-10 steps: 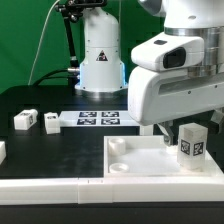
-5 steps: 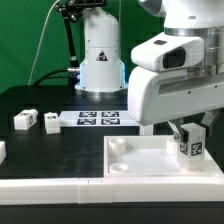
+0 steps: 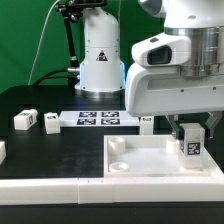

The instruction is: Assemble one leg

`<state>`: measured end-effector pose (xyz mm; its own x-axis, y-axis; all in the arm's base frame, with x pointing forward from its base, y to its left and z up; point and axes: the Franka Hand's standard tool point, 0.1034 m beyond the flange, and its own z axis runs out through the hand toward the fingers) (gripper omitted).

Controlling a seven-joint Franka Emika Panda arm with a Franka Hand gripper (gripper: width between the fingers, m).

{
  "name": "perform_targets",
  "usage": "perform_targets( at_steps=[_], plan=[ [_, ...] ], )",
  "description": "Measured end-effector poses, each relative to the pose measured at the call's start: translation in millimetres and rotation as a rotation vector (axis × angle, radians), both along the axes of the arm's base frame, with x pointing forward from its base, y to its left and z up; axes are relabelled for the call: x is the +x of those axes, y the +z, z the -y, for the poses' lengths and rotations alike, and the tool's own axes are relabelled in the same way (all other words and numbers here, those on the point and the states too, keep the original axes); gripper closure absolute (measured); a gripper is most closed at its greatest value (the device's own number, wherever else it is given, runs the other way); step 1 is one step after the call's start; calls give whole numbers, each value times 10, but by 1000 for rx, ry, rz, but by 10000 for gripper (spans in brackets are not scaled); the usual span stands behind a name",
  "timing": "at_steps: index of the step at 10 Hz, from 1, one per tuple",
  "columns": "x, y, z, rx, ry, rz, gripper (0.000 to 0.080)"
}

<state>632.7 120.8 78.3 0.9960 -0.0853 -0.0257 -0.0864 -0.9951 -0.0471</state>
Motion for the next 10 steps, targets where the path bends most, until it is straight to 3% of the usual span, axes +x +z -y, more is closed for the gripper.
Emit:
perform_targets(
  at_steps=[5, 10],
  plan=[
    [4, -14, 24, -3, -706, -28, 509],
    [7, -13, 27, -1, -1053, -48, 508]
  ],
)
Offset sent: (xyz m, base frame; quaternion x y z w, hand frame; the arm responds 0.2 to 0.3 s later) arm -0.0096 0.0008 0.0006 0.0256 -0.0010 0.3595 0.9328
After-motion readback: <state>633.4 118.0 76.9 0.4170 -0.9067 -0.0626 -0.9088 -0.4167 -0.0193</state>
